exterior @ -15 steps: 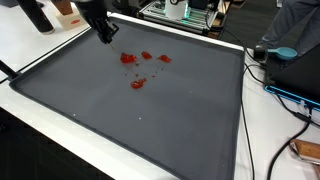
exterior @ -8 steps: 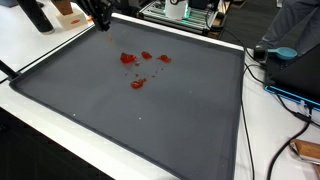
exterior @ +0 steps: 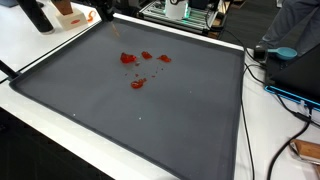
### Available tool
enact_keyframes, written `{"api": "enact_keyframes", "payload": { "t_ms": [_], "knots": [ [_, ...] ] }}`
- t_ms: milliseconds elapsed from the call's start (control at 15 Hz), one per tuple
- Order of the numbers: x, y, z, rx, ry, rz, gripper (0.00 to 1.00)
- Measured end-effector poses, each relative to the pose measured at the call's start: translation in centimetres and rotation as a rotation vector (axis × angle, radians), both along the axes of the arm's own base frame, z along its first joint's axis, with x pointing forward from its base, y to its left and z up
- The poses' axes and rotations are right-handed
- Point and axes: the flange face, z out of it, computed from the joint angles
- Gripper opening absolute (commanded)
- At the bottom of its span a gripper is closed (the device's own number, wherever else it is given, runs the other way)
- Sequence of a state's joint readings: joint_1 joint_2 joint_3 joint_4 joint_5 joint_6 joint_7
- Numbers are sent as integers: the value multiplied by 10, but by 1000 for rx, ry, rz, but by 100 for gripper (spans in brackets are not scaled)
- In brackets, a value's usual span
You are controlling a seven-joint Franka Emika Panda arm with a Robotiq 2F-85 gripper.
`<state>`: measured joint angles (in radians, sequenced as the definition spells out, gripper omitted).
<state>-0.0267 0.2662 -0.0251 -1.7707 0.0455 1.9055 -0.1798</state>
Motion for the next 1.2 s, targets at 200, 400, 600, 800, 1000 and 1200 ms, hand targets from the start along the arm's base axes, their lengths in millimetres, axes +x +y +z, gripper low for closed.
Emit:
{"api": "enact_keyframes", "payload": {
  "t_ms": [200, 400, 600, 800, 1000, 1200],
  "knots": [
    [-7, 1, 2, 23, 0, 34, 3],
    [-14, 0, 4, 35, 1, 62, 3],
    [-19, 0, 4, 43, 4, 79, 13],
    [-18, 0, 5, 43, 1, 80, 13],
    [-18, 0, 5, 43, 1, 80, 13],
    [-18, 0, 5, 43, 1, 80, 13]
  ]
}}
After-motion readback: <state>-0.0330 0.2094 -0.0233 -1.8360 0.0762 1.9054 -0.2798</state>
